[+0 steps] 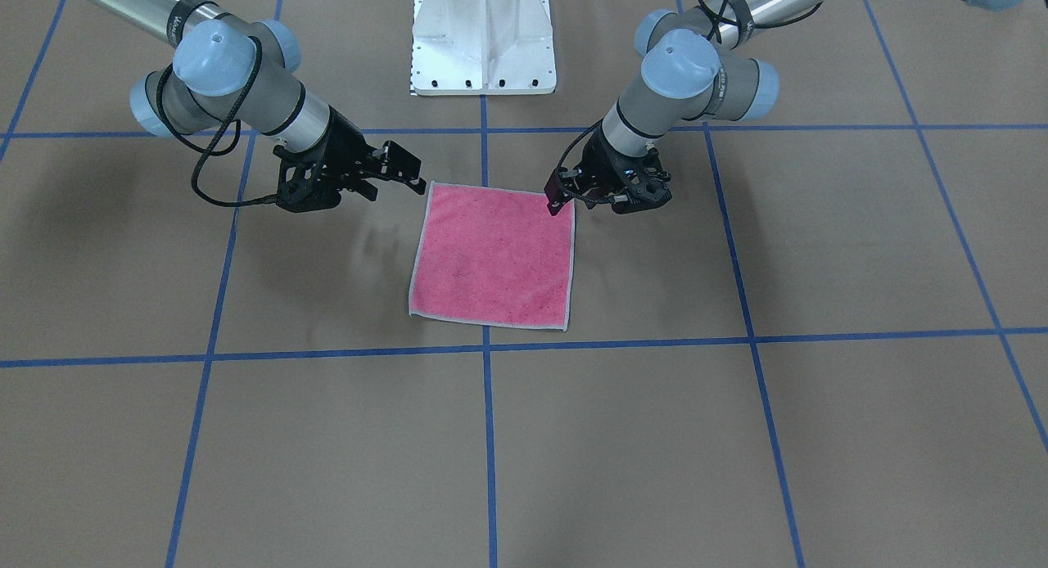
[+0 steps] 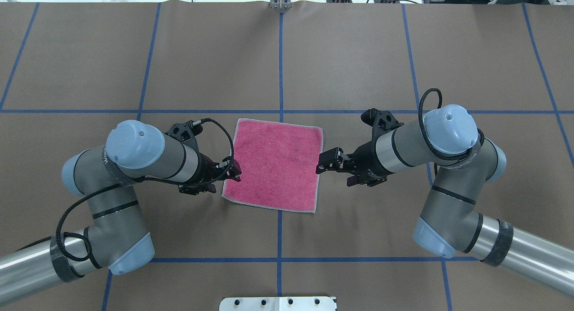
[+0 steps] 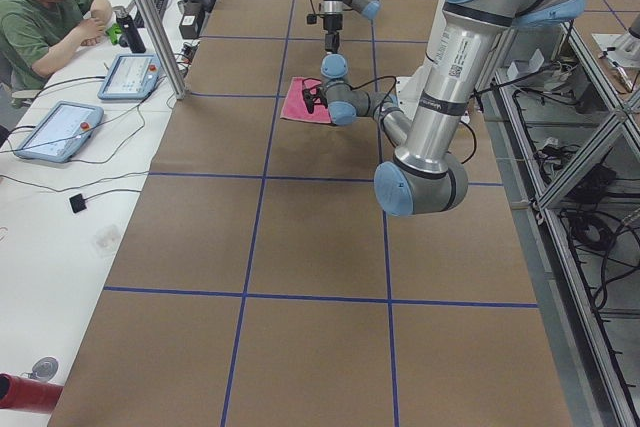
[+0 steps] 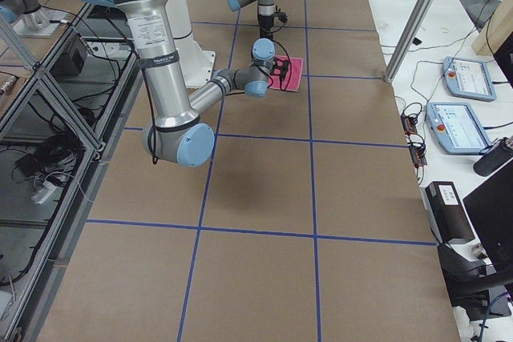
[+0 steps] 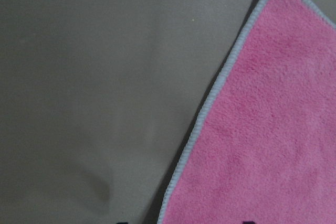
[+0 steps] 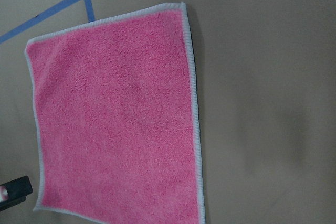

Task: Fold towel twice with both arms
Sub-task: 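Lower the left gripper onto the towel's near corner while the right gripper hovers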

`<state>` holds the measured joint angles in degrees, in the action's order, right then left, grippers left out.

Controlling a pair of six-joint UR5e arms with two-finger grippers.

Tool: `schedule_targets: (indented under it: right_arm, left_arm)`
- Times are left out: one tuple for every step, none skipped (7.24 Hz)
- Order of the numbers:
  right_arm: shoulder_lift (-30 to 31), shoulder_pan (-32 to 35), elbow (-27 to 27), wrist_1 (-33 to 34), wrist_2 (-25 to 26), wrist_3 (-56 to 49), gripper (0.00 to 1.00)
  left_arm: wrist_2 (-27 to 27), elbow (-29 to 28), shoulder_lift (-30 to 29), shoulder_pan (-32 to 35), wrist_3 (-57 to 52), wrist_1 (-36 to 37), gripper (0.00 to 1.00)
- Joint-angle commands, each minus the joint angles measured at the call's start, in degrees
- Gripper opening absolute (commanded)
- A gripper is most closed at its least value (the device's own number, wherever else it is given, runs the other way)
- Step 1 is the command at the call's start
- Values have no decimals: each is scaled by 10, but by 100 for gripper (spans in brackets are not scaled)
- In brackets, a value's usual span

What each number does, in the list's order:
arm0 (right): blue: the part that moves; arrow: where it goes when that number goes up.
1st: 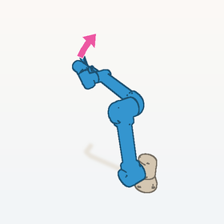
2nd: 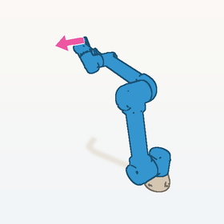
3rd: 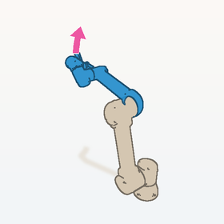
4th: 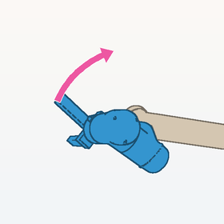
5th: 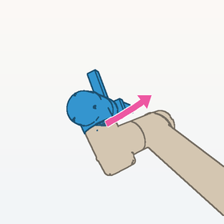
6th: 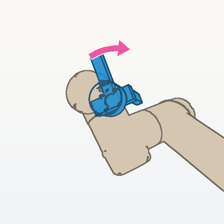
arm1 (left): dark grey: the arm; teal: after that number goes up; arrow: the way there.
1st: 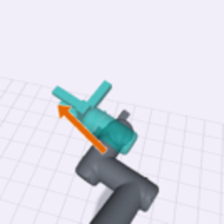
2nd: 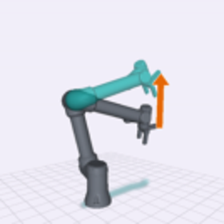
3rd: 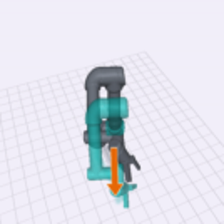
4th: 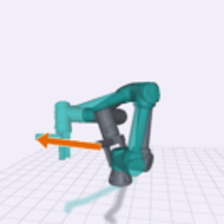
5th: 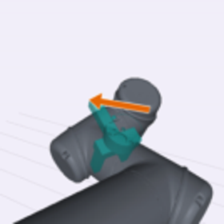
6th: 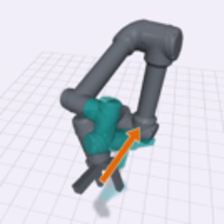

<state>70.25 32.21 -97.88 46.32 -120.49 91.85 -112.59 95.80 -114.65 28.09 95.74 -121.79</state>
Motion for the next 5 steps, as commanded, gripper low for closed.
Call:
schedule_targets:
  right_arm:
    - [2, 0, -6, -1, -1, 0, 99]
    - [2, 0, -6, -1, -3, 0, 99]
    - [-1, 0, -8, -1, -3, 0, 99]
    - [1, 0, -10, -1, -4, 0, 99]
    - [0, 0, -10, -1, -4, 0, 99]
  left_arm:
    - [2, 0, 0, -16, 0, 0, 69]
    - [2, 0, 0, -18, 0, 0, 66]
    - [0, 3, 1, -17, 0, -1, 61]
    - [0, 4, 4, -16, 0, -1, 57]
    - [-1, 7, 5, -14, -1, -1, 55]
